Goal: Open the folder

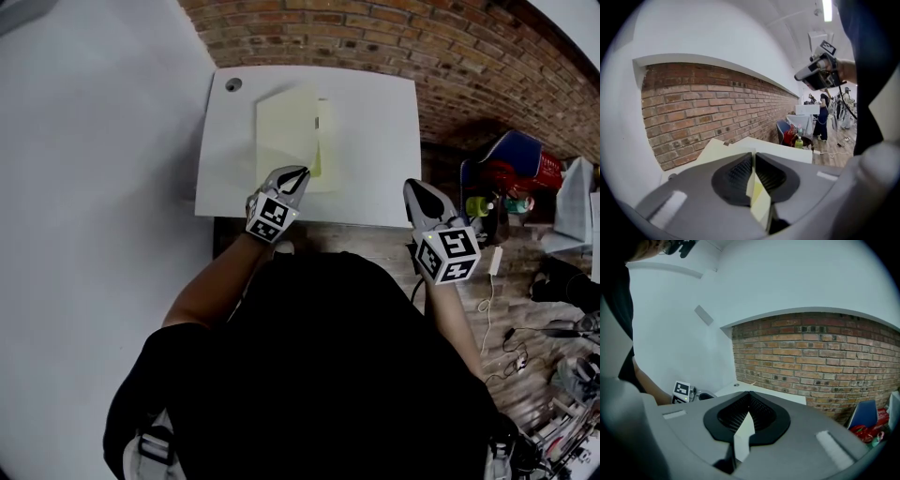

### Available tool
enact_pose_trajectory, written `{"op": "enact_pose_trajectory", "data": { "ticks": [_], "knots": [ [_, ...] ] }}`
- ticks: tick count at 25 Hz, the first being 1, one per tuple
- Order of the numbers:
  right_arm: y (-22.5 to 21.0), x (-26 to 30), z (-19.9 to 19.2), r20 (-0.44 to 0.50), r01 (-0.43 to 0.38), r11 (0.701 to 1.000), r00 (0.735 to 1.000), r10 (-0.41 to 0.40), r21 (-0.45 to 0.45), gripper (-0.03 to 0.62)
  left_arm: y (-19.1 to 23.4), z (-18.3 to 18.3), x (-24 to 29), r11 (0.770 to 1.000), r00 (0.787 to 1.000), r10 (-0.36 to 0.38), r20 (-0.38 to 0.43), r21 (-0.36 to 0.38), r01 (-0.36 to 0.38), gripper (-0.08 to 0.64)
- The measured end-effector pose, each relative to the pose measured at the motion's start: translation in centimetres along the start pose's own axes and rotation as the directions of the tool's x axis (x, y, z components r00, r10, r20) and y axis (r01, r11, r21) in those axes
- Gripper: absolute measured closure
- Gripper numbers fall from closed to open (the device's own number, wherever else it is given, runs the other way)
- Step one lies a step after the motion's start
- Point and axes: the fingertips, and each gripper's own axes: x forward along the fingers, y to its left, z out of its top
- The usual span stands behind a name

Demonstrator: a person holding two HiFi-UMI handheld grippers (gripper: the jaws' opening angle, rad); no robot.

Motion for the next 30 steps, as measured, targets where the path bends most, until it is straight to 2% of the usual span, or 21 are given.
{"op": "enact_pose_trajectory", "data": {
  "ticks": [9,18,21,25,30],
  "knots": [
    [1.6,3.1,-0.4,-0.017,-0.062,0.998,0.998,0.062,-0.021,0.592,3.0,0.2,-2.6,0.993,0.996,0.093,0.018,-0.080,-0.091,0.548],
    [3.4,4.9,-0.1,-0.029,-0.121,0.992,0.992,0.120,-0.047,0.592,6.4,-0.1,-5.9,0.960,0.975,0.213,0.061,-0.199,-0.197,0.554],
    [3.8,5.1,-0.1,-0.032,-0.130,0.990,0.991,0.129,-0.052,0.592,7.9,-0.7,-7.4,0.932,0.961,0.265,0.079,-0.275,-0.235,0.554],
    [4.1,5.3,0.0,-0.037,-0.137,0.989,0.990,0.135,-0.058,0.592,9.6,-1.4,-9.5,0.880,0.939,0.335,0.083,-0.383,-0.281,0.555],
    [4.2,5.5,-0.3,-0.050,-0.140,0.988,0.989,0.137,-0.062,0.592,11.5,-3.2,-11.8,0.819,0.914,0.400,0.062,-0.471,-0.327,0.555]
  ]
}}
